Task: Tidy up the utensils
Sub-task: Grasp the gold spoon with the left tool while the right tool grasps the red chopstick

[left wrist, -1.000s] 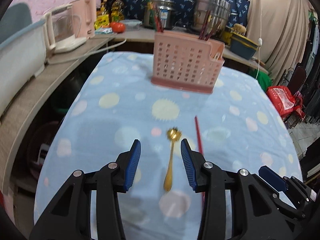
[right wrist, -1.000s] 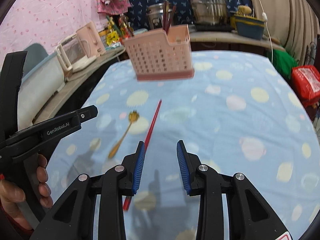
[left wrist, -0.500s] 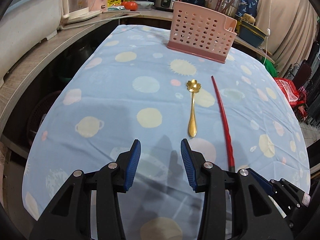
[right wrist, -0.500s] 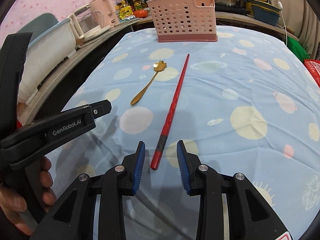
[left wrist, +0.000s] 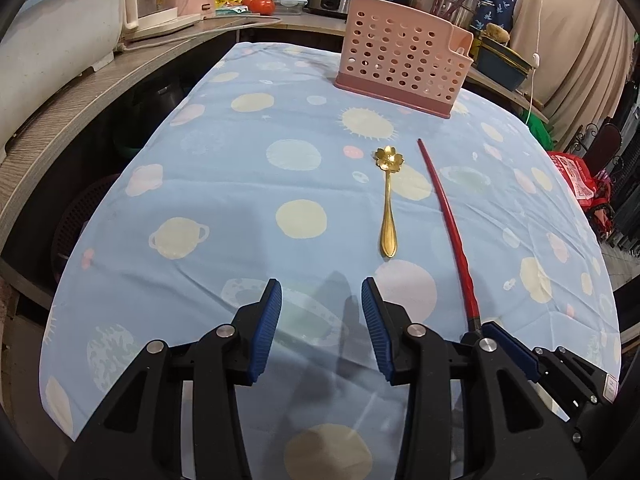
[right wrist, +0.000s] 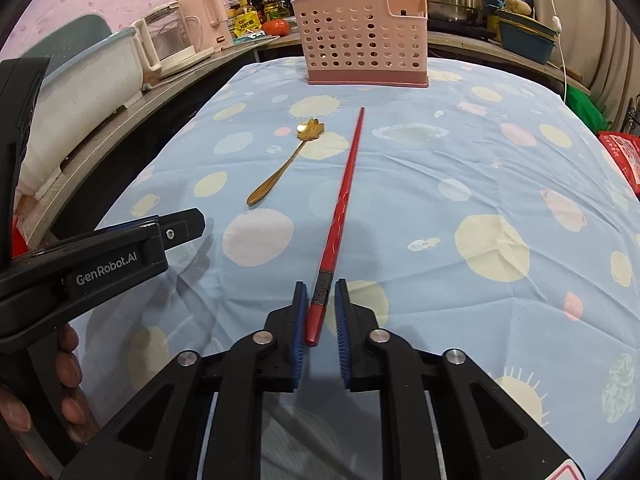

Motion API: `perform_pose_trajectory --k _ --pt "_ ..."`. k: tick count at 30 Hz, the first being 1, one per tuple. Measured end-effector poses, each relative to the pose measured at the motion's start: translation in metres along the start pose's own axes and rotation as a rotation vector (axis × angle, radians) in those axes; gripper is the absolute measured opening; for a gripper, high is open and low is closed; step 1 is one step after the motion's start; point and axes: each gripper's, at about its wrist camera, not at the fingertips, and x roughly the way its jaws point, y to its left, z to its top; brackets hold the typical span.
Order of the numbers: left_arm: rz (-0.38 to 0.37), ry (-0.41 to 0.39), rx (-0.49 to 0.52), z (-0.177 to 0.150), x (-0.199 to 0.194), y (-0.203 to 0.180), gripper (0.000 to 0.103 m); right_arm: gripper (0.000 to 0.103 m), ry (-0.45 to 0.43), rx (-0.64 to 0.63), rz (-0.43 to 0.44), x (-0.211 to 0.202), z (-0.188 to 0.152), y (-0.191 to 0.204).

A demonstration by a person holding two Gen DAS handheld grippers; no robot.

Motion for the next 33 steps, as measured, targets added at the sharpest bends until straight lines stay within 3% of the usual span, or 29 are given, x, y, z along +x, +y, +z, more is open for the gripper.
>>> perform_pose_trajectory --k 13,21,23,30,33 --pt "-0.050 0.025 0.032 0.002 0.013 -0.025 0.041 0.007 -0.033 0.100 -0.015 -0.005 -0.001 -0.033" --pt "-0.075 0.023 0.003 0.018 0.029 -0.028 0.040 0.007 -0.034 0.155 -0.011 -0.004 0.003 -0.052" --pt "-0.071 0.022 0.007 0.021 0.032 -0.030 0.037 0.007 -0.034 0.153 -0.010 -0.004 0.003 -0.052" --pt "-0.087 0.026 0.026 0.025 0.038 -0.036 0.012 0.007 -0.035 0.152 -0.008 -0.003 0.004 -0.052" --pt "-0.090 0.023 0.038 0.024 0.038 -0.039 0.010 0.007 -0.034 0.153 -0.007 -0.003 0.004 -0.052"
